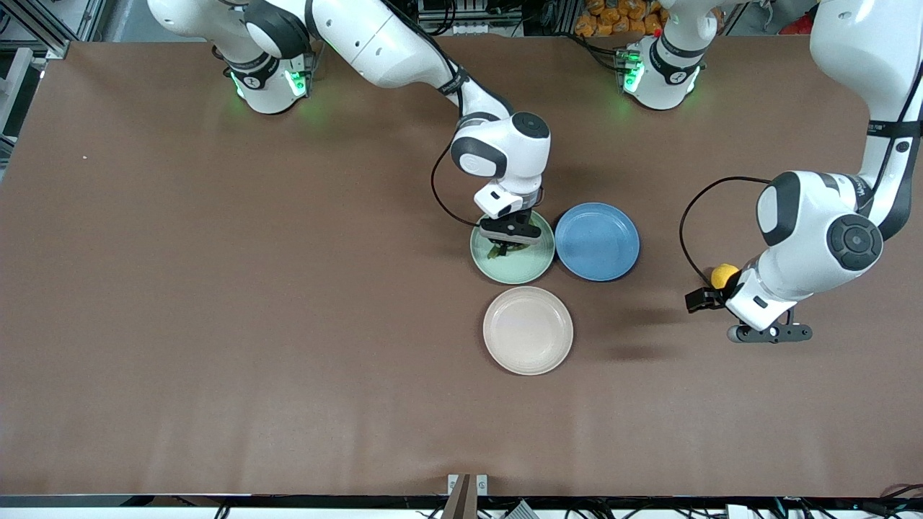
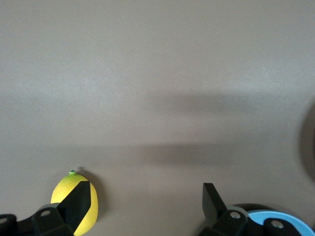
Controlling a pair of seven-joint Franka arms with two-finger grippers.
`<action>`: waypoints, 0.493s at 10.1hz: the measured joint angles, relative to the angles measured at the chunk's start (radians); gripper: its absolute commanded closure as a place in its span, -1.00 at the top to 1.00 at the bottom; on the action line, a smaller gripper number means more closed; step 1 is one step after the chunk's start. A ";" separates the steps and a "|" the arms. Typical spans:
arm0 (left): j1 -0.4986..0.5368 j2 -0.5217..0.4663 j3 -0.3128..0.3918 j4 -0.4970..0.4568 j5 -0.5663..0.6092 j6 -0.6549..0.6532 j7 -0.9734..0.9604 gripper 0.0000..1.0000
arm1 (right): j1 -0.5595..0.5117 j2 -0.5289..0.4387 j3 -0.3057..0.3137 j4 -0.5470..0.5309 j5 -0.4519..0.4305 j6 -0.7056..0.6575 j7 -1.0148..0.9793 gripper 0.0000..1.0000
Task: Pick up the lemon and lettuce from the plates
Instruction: 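Grasp the lettuce with the right gripper while the left gripper lowers the lemon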
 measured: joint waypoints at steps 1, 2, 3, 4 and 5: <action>0.000 -0.007 -0.005 0.006 0.000 0.000 -0.016 1.00 | -0.010 -0.006 -0.002 0.013 0.000 -0.011 0.000 -1.00; 0.000 -0.014 -0.011 0.013 0.000 0.000 -0.031 1.00 | -0.027 -0.023 0.000 0.027 0.000 -0.040 -0.005 -1.00; 0.000 -0.019 -0.019 0.022 0.000 -0.001 -0.050 1.00 | -0.056 -0.047 0.014 0.037 0.001 -0.068 -0.014 -1.00; 0.000 -0.026 -0.021 0.028 0.000 -0.003 -0.062 1.00 | -0.096 -0.074 0.046 0.042 0.002 -0.085 -0.022 -1.00; 0.001 -0.039 -0.021 0.029 0.000 -0.011 -0.068 1.00 | -0.141 -0.100 0.091 0.045 0.003 -0.117 -0.034 -1.00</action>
